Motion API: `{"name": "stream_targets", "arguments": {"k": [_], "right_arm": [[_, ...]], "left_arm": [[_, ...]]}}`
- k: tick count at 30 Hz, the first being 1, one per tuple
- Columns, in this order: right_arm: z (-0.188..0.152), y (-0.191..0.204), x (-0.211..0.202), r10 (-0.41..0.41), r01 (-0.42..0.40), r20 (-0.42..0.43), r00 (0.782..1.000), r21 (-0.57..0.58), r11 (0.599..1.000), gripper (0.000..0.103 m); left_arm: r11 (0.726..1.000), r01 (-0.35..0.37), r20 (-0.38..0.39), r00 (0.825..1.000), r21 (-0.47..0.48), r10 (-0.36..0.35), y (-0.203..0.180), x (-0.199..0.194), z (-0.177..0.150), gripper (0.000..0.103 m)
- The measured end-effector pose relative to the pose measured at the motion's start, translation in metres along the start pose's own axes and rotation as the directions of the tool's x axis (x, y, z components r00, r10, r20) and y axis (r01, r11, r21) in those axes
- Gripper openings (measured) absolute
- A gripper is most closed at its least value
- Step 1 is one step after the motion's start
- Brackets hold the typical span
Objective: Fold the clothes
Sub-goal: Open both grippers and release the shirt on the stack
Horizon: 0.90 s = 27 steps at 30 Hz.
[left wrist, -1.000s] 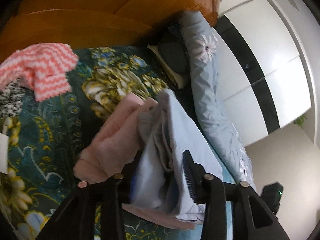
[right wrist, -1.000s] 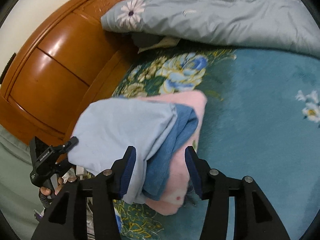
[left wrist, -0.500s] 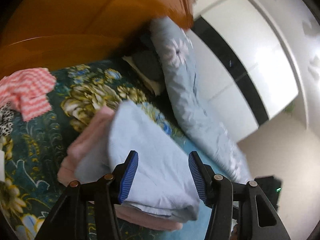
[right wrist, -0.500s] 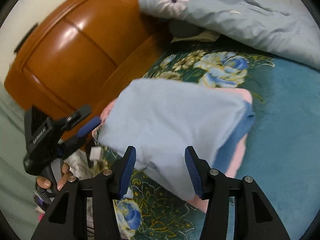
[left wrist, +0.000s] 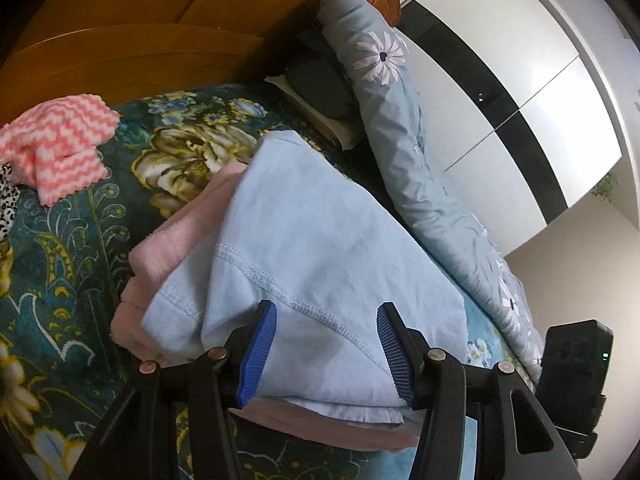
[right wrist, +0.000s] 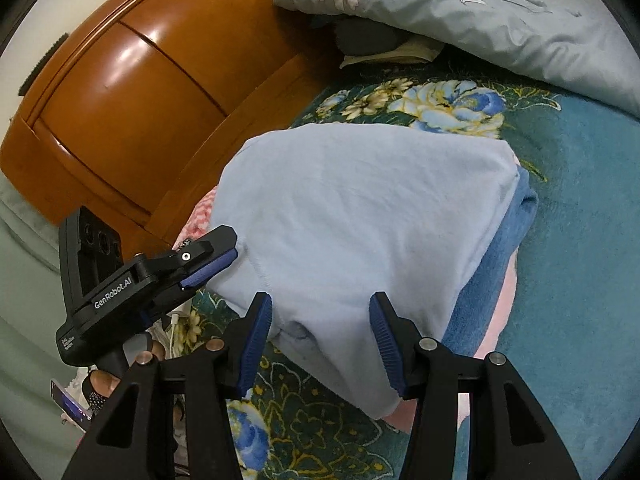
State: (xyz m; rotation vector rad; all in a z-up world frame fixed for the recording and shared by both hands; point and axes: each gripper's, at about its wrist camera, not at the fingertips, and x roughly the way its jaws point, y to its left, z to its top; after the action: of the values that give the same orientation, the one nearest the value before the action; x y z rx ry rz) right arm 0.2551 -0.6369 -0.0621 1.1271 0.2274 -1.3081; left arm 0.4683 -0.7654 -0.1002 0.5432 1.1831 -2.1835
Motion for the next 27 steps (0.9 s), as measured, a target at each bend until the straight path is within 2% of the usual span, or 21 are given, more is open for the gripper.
{"name": "stream_targets", "arguments": {"k": [5, 9, 14, 20, 23, 27], "right_arm": [[-0.006, 0.001, -0.021, 0.020, -0.020, 0.031, 0.999, 0.001, 1.000, 0.052], [-0.021, -0.002, -0.045, 0.019, -0.019, 0.075, 0.997, 0.004, 1.000, 0.052], [-0.060, 0.000, -0.062, -0.149, 0.158, 0.095, 0.984, -0.085, 0.984, 0.052], [-0.106, -0.004, -0.061, -0.283, 0.299, 0.110, 0.953, -0.179, 0.937, 0.052], [-0.121, -0.013, -0.063, -0.295, 0.311, 0.117, 0.948, -0.164, 0.936, 0.052], [-0.135, -0.024, -0.069, -0.333, 0.350, 0.135, 0.933, -0.137, 0.927, 0.056]], "left_arm": [[0.997, -0.057, 0.041, 0.998, 0.056, 0.054, -0.023, -0.018, -0.006, 0.057], [0.986, -0.124, 0.103, 0.988, 0.112, 0.113, -0.045, -0.042, -0.025, 0.058], [0.969, -0.216, 0.152, 0.968, 0.116, 0.198, -0.058, -0.059, -0.068, 0.068], [0.950, -0.290, 0.116, 0.954, 0.119, 0.277, -0.067, -0.044, -0.133, 0.072], [0.943, -0.319, 0.111, 0.945, 0.096, 0.308, -0.069, -0.043, -0.160, 0.076], [0.922, -0.382, 0.154, 0.916, 0.059, 0.370, -0.071, -0.054, -0.185, 0.083]]}}
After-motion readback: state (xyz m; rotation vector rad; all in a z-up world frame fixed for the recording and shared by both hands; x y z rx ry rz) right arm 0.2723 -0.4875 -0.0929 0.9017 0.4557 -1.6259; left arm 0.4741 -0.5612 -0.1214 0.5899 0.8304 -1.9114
